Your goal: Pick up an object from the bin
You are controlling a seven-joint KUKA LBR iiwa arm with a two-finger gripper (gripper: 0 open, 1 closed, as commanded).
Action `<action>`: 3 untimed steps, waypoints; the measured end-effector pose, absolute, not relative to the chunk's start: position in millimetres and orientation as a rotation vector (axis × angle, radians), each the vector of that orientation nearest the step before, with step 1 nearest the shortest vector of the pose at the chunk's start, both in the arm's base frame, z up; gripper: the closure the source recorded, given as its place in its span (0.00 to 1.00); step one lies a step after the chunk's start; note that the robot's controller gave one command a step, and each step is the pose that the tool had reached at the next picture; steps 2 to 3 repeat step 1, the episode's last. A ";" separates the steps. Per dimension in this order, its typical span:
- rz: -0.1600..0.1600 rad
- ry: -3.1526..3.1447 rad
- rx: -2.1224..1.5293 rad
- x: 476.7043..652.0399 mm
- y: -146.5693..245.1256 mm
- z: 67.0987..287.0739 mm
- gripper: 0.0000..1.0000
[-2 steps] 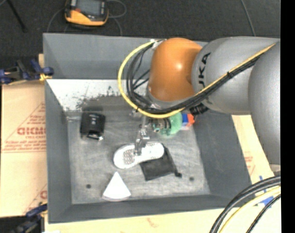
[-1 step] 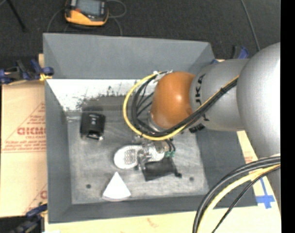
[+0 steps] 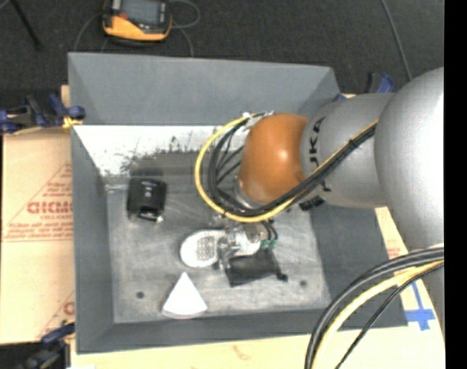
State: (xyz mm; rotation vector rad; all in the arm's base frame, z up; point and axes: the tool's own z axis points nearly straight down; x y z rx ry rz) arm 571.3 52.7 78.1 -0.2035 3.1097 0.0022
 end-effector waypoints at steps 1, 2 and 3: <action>0.000 3.138 -0.089 559.3 39.6 210.6 1.00; 0.000 3.138 -0.089 559.3 39.6 210.6 1.00; 0.000 3.138 -0.089 559.3 39.6 210.6 1.00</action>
Offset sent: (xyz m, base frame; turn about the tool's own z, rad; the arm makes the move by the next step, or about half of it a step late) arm 0.0000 0.0000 0.0000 0.0000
